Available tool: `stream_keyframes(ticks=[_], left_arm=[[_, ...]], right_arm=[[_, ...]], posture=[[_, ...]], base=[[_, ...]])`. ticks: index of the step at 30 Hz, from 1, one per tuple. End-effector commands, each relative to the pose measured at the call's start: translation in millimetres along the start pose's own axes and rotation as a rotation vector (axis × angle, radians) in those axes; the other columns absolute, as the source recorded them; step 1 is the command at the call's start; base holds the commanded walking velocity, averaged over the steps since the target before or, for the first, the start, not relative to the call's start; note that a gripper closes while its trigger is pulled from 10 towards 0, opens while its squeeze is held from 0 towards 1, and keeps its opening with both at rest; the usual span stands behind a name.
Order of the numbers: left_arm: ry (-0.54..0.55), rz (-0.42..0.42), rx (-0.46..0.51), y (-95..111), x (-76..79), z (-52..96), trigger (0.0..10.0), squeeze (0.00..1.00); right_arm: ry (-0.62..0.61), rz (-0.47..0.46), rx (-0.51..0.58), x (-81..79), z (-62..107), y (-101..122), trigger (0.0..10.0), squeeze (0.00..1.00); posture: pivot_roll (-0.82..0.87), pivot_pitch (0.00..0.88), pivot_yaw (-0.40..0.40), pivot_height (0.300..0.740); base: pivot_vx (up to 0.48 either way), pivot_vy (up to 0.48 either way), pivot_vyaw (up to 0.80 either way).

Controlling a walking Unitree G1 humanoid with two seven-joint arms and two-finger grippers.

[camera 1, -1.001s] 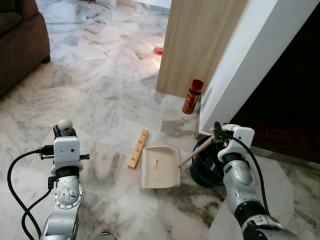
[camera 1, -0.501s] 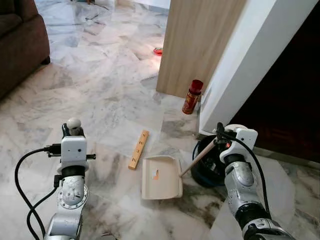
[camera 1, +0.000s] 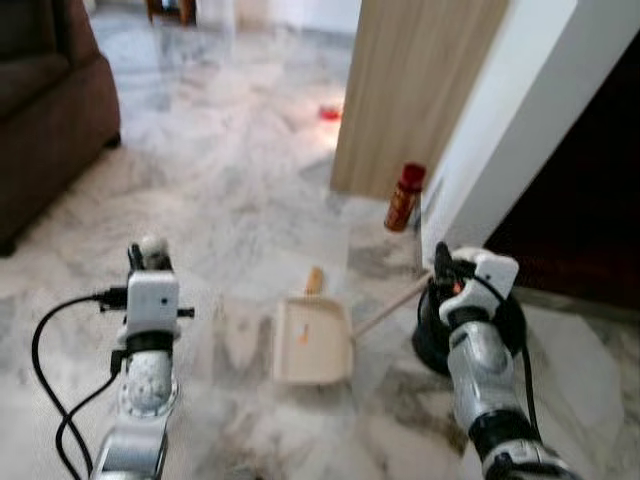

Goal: Sweep floor

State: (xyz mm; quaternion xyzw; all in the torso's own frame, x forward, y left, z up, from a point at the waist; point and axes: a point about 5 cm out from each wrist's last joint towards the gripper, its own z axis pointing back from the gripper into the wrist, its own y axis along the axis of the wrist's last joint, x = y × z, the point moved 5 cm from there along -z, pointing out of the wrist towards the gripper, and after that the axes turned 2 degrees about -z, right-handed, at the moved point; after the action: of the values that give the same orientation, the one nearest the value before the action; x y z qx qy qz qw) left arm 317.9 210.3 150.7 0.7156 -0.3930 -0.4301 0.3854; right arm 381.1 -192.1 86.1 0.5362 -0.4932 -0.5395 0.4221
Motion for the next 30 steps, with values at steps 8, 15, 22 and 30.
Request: stream_keyframes(ticks=[8,15,22,30], left_arm=[[0.029,-0.021,0.05,11.3,-11.0,-3.6,10.0,0.0],[0.029,-0.028,0.048,10.7,-11.9,-2.4,10.0,0.0],[0.03,-0.034,0.05,11.5,-12.8,-2.1,10.0,0.0],[0.037,-0.03,0.044,11.0,-14.8,-2.4,10.0,0.0]], right_arm=[[0.016,-0.027,0.048,-9.0,-7.6,15.5,10.0,0.0],[0.013,-0.037,0.028,-9.1,-8.2,12.8,10.0,0.0],[0.021,-0.034,0.018,-12.0,-7.5,10.9,10.0,0.0],[0.028,-0.033,0.012,-14.1,-7.2,9.6,10.0,0.0]], posture=[[0.14,0.105,-0.134,0.74],[0.14,0.111,-0.134,0.74],[0.14,0.118,-0.133,0.74],[0.14,0.126,-0.133,0.74]], base=[[0.0,0.093,0.0],[0.0,0.335,-0.46],[0.0,0.0,-0.8],[0.0,0.084,-0.79]])
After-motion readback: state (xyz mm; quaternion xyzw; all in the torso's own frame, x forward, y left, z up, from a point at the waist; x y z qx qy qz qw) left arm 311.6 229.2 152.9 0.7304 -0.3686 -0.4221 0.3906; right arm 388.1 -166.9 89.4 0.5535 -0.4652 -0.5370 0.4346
